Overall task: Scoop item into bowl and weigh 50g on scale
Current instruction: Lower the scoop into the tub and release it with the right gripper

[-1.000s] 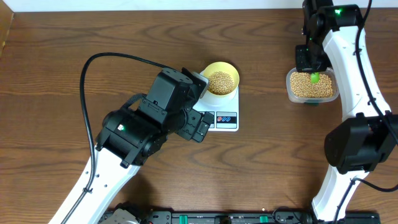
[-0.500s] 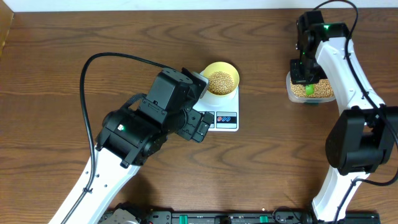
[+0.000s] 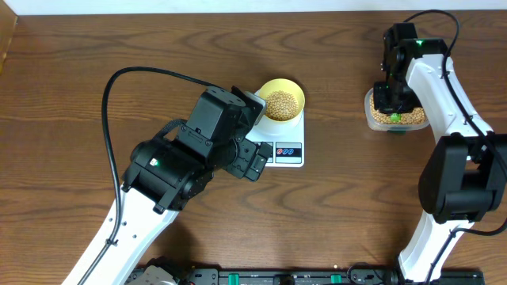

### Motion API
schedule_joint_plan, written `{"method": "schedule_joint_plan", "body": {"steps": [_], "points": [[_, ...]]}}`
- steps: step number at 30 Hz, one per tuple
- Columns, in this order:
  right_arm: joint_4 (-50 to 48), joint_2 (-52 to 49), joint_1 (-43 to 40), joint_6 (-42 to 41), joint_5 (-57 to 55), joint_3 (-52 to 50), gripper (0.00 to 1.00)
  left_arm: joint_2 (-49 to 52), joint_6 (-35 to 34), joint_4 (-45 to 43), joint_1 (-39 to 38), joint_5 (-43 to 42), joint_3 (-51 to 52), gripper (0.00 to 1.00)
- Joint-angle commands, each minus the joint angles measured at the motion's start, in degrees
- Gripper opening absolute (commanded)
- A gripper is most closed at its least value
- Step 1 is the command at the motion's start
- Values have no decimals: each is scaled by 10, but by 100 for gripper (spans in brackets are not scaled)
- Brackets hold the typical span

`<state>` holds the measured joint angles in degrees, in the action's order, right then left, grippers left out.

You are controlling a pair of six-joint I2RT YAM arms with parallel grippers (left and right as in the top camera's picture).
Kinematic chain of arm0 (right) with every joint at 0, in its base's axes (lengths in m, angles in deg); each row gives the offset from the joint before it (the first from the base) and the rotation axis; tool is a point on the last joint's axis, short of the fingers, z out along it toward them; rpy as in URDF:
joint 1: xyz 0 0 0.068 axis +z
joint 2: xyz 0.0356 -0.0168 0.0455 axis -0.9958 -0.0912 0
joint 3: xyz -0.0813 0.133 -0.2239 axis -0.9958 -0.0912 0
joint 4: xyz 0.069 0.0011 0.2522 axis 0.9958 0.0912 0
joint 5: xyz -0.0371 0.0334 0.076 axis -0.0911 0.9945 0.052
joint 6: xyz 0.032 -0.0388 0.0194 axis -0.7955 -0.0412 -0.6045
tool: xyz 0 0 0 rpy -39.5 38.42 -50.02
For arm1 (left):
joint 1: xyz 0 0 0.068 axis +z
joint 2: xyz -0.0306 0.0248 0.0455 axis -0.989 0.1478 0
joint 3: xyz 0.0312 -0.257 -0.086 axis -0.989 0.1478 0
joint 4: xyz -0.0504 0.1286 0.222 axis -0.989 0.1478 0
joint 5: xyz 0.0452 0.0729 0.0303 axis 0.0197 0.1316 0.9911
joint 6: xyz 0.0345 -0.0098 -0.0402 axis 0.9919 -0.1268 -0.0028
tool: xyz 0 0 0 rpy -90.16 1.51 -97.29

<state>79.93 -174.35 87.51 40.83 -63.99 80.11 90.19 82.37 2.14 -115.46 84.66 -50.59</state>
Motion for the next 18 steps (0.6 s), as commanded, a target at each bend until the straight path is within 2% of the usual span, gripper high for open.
{"method": "schedule_joint_plan", "body": {"steps": [1, 3, 4, 5, 13, 18], "points": [[5, 21, -3, -2, 13, 10, 42, 0, 3, 1, 1, 7, -13, 98], [6, 35, 1, -3, 13, 34, 62, 0, 4, 1, 1, 7, -13, 98], [6, 42, 3, -3, 13, 46, 84, 0, 4, 1, 1, 7, -13, 98], [5, 52, 5, -3, 13, 61, 98, 0, 4, 1, 1, 7, -13, 98], [66, 150, 7, -1, 76, 174, 99, 0, 4, 1, 1, 7, -13, 98], [82, 257, 21, -40, 83, 191, 99, 0, 4, 1, 1, 7, -13, 98]]}}
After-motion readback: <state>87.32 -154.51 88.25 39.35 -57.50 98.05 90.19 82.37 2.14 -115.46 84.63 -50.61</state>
